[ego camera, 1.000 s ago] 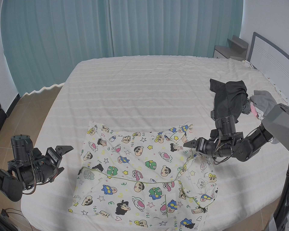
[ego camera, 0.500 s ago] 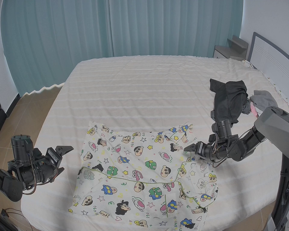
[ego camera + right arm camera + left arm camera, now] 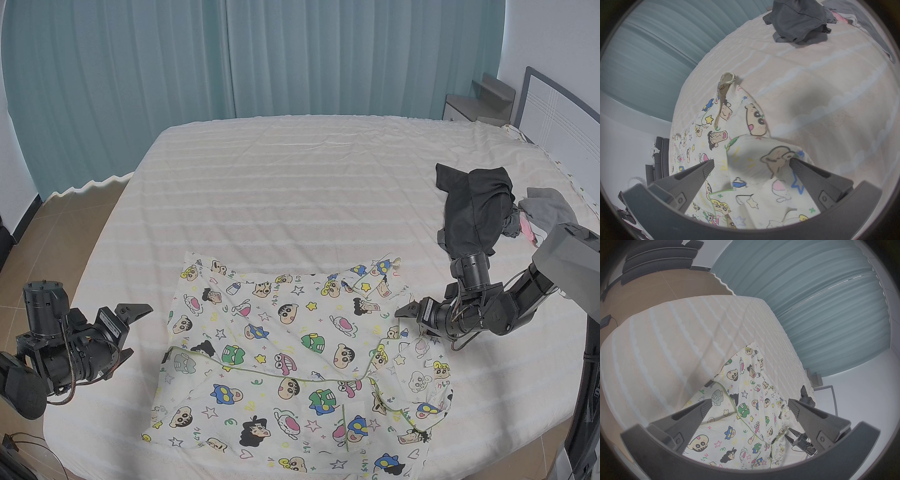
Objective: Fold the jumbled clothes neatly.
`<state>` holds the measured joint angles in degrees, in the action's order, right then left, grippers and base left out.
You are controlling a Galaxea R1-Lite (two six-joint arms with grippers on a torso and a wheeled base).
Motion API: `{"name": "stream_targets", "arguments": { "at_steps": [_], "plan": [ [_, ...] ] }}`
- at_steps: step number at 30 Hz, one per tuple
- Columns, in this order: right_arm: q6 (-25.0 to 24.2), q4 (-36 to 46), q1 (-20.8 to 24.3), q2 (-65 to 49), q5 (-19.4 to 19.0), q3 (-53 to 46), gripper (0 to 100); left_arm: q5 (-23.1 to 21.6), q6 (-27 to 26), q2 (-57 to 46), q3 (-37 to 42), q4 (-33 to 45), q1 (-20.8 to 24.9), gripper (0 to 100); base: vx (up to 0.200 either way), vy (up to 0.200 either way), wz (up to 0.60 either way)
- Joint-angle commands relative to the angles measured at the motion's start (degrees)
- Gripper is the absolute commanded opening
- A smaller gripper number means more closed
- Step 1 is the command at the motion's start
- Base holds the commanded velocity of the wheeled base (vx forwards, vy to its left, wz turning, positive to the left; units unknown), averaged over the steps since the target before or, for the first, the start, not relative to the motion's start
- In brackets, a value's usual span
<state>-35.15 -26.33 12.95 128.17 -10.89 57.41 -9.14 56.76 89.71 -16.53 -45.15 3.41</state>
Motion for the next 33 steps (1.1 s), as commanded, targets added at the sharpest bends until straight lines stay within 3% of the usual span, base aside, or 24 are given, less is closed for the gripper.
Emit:
{"name": "stream_targets", "arguments": {
  "at_steps": [1,13,22,33],
  "plan": [
    [-0.01,-0.30,-0.11,-1.79,-0.10,-2.03,100,0.00,0.02,0.03,0.01,-0.02,0.01,100,0.000,0.000,0.00],
    [0.52,-0.65,4.72,-13.65,-1.07,-7.75,100,0.00,0.02,0.03,0.01,-0.02,0.01,100,0.000,0.000,0.00],
    [0.08,-0.91,6.30,-1.96,-1.24,0.78,100,0.00,0.02,0.03,0.09,-0.02,0.10,100,0.000,0.000,0.00],
    [-0.54,-1.88,4.02,3.66,1.13,4.47,100,0.00,0.02,0.11,0.09,-0.02,0.19,100,0.000,0.000,0.00]
  ]
}}
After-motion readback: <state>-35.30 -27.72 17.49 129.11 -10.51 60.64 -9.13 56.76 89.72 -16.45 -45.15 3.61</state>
